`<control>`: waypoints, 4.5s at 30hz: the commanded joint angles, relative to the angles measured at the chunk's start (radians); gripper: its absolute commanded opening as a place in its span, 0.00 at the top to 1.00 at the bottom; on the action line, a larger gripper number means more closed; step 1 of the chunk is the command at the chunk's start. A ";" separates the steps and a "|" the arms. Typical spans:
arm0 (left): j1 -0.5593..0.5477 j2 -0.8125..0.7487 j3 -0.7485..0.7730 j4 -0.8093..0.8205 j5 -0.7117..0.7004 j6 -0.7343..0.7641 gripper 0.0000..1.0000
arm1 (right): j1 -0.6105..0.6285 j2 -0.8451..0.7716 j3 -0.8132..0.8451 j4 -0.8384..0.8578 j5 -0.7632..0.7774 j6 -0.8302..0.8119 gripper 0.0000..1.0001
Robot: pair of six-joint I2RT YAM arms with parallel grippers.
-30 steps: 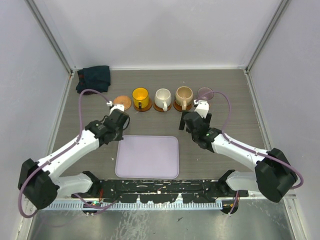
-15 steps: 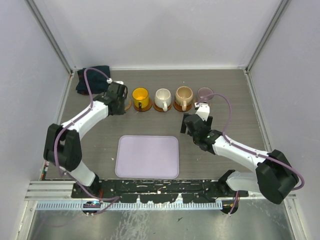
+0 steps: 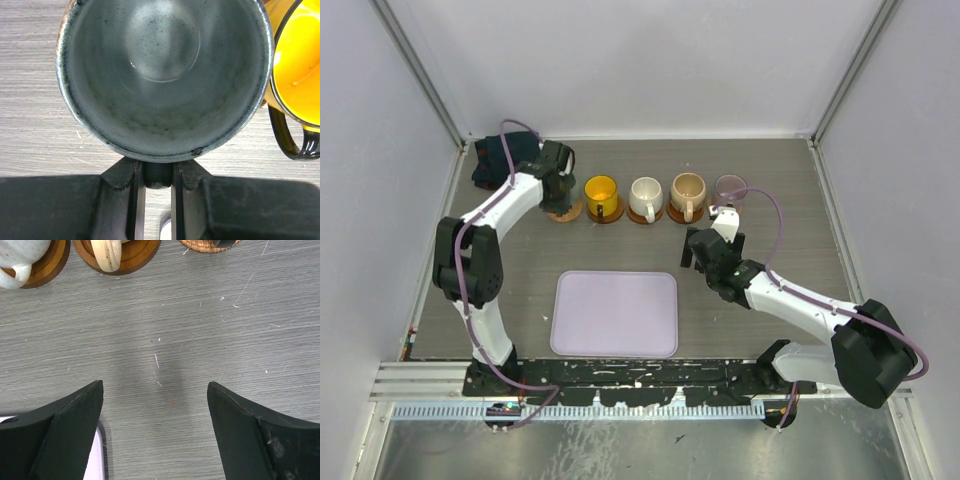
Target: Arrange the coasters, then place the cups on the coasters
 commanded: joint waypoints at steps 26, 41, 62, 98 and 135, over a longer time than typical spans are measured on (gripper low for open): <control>0.047 0.072 0.141 -0.069 0.055 0.024 1.00 | -0.003 0.029 0.033 0.032 -0.044 0.022 0.11; 0.048 0.095 0.139 -0.055 0.035 0.013 1.00 | -0.003 0.037 0.021 0.043 -0.069 0.024 0.12; 0.050 0.106 0.112 -0.026 0.021 -0.011 0.98 | -0.003 0.070 0.016 0.066 -0.128 0.026 0.13; 0.050 -0.092 0.047 -0.051 -0.015 -0.027 0.29 | -0.003 0.078 0.019 0.075 -0.130 0.018 0.13; 0.047 -0.853 -0.390 0.115 -0.298 -0.178 0.02 | -0.132 -0.809 -0.068 -0.151 0.574 0.058 0.00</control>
